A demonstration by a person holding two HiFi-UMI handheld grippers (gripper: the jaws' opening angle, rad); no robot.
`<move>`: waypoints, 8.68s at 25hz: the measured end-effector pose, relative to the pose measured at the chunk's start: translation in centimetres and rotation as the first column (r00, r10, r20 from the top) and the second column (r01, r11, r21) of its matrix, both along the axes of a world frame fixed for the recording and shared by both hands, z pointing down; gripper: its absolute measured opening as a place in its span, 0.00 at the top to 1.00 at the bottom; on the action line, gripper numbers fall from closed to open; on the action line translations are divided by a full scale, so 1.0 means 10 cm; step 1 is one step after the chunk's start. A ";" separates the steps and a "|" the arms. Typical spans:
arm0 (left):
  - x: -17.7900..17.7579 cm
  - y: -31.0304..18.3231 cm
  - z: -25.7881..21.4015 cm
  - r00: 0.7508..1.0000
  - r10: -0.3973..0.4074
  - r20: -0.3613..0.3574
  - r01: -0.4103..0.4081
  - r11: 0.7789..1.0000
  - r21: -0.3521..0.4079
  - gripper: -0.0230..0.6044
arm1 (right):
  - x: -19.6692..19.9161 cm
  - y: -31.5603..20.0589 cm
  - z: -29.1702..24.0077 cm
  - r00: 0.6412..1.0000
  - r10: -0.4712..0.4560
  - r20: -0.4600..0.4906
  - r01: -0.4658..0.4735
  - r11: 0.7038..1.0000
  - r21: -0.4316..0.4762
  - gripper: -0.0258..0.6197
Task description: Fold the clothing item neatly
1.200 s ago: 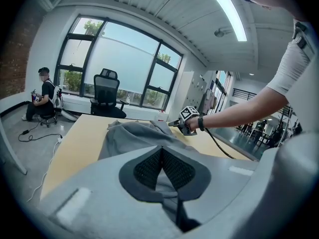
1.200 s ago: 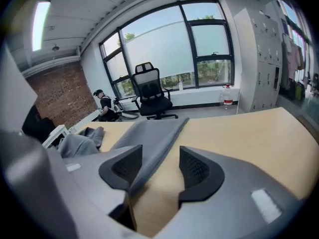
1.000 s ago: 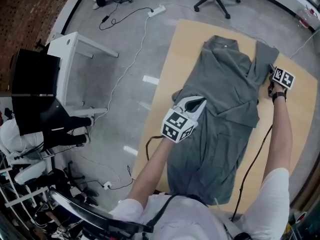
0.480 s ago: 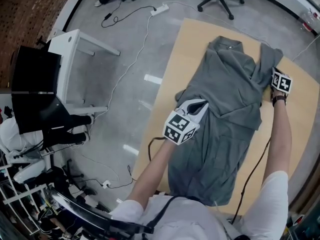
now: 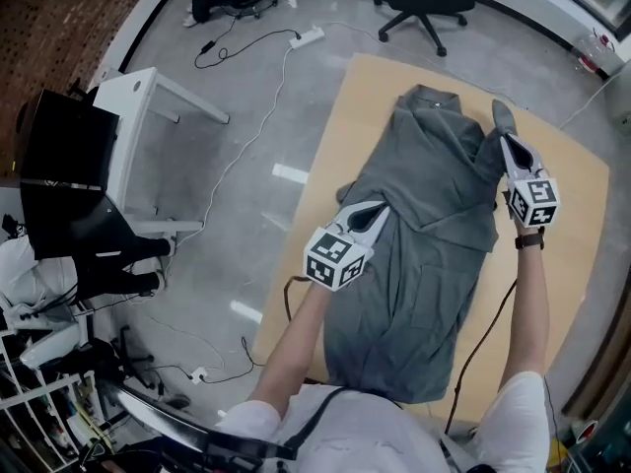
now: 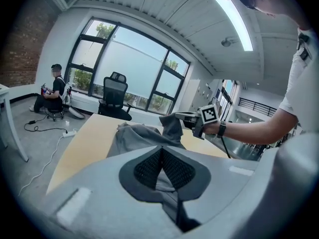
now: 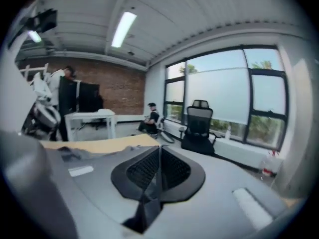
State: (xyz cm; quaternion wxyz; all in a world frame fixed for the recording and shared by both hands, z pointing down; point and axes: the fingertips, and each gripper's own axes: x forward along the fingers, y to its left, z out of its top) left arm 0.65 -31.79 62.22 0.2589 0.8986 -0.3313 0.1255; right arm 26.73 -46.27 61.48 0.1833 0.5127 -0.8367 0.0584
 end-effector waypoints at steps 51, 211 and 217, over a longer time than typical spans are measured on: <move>-0.40 0.31 -0.45 0.998 -0.057 -0.034 0.058 0.998 0.034 0.96 | -0.81 0.47 0.10 0.997 0.060 0.052 -0.047 0.973 -0.225 0.92; -1.22 4.51 1.55 0.921 -0.077 0.382 0.239 0.886 -0.397 0.55 | -0.86 6.19 1.52 0.968 0.249 0.017 -0.192 0.788 -0.585 0.42; -1.14 4.58 1.65 0.915 -0.043 0.402 0.222 0.884 -0.412 0.51 | -0.98 6.26 1.73 0.975 0.210 -0.065 -0.207 0.776 -0.596 0.42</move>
